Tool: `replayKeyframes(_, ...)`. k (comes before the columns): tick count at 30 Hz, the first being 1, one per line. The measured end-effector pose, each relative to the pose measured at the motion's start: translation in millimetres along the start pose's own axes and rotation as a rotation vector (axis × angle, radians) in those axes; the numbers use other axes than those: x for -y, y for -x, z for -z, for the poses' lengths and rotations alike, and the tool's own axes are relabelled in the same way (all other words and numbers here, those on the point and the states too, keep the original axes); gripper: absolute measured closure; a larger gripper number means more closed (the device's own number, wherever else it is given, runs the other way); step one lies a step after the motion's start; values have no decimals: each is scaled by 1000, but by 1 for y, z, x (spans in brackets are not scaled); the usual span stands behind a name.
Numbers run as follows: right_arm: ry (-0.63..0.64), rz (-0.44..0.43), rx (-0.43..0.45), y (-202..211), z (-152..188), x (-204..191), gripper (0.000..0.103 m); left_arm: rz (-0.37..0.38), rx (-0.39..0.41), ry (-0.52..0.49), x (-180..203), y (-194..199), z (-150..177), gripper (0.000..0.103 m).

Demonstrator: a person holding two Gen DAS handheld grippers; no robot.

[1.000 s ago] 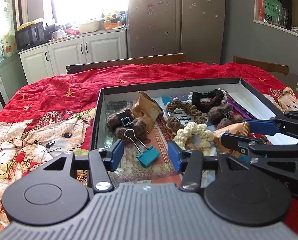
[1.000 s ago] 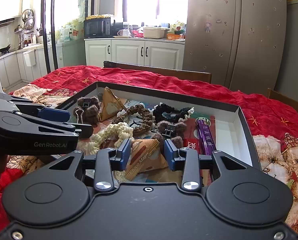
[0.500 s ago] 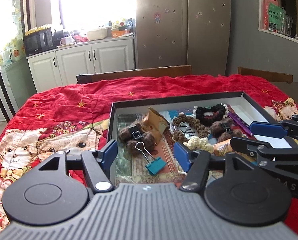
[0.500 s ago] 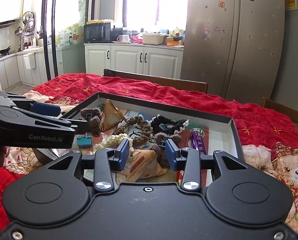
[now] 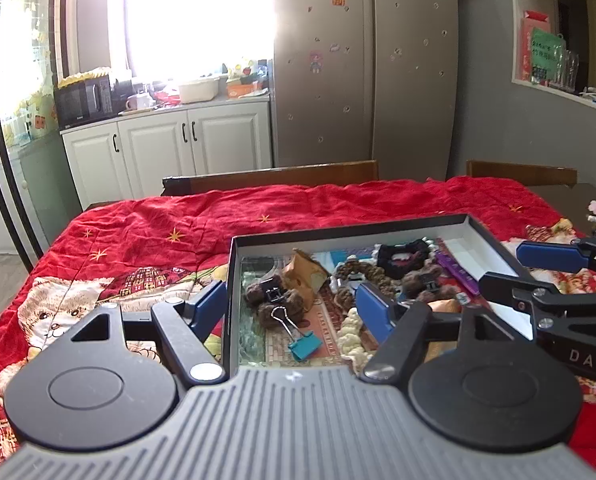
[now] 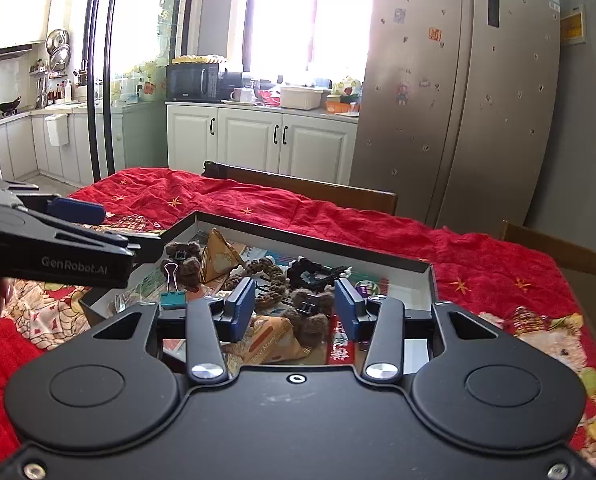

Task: Organize objects
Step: 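Lift both grippers out of the box and move toward items on the bed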

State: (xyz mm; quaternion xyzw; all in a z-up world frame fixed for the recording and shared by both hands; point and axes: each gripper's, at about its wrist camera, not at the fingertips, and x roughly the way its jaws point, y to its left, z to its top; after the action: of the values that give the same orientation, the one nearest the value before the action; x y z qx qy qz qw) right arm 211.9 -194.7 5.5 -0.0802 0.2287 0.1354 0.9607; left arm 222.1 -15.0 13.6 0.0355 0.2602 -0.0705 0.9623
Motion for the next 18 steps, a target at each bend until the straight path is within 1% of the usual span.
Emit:
replayKeyframes(5,-20,-1,4,25,0,9,59,22,17,-7,4,18,-1,21)
replayKeyframes(10,-44,14,7,46,6,21,58,74,37,-27,12,37,3,21)
replayKeyframes(18,-81,21,-30,65,32,35,58,149,10,-70,26,54,26,20)
